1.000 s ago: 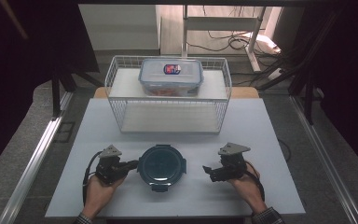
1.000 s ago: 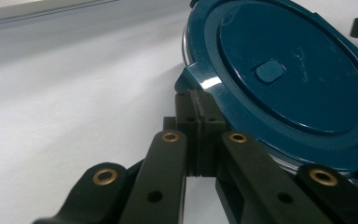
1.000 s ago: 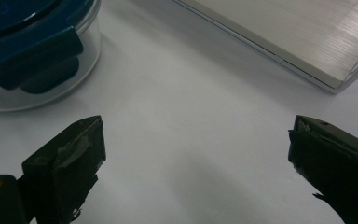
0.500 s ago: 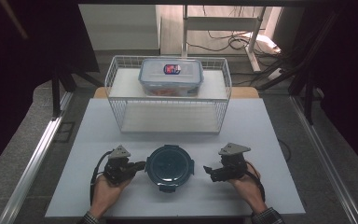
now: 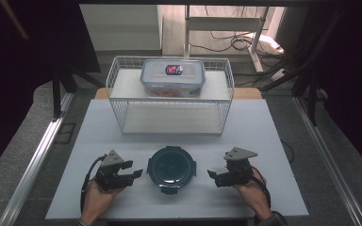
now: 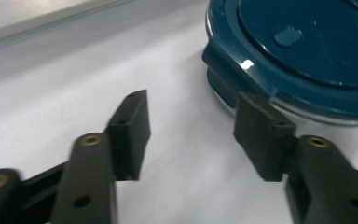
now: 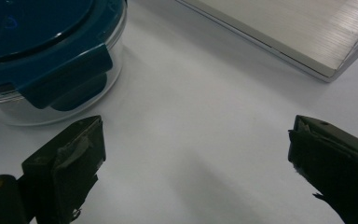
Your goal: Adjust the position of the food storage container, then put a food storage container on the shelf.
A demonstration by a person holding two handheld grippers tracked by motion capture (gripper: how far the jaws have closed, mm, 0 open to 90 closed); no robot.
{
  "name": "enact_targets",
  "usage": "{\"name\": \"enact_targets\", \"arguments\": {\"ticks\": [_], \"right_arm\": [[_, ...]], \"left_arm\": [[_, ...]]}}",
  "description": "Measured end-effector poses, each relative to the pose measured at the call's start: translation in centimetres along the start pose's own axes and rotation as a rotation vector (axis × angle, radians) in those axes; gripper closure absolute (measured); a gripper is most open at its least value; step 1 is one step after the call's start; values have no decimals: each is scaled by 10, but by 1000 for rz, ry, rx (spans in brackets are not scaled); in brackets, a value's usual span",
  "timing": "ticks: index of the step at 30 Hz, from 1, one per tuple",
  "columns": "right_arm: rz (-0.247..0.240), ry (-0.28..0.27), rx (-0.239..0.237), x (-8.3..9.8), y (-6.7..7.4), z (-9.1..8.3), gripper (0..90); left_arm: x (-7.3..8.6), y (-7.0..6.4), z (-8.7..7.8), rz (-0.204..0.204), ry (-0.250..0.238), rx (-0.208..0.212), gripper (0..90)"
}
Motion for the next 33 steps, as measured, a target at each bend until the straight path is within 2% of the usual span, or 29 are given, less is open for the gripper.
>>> {"name": "enact_targets", "arguments": {"ticks": [6,11,17,20,24,28,33], "right_arm": [[-28,-35,-4,-1,10,-6,36],[-31,-29,-17,1,16,-7,35],[-26,-14,-37,5,18,-7,34],[-30,7,-40,7,18,-5,33],[-25,13,-43,8,17,-3,32],[-23,9,-40,8,16,-3,31],[-15,2,-34,7,14,-4,19]], "left_arm": [[6,-1,-6,3,-24,26,253],[13,1,-10,10,-43,22,130],[22,2,-9,40,-11,1,86],[24,4,-9,49,-10,3,60],[26,6,-8,69,-18,-20,51],[26,9,-7,26,-43,6,35],[27,11,-6,32,-42,-10,21]]}}
Point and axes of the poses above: each handheld gripper's, and its own axes: z roughly forward along the jaws, x roughly out of its underside, y roughly to its left, the point moved 1 cm from there along z, roughly forward along the jaws, and after that the axes turned 1 degree about -y, right-handed, at the moved point
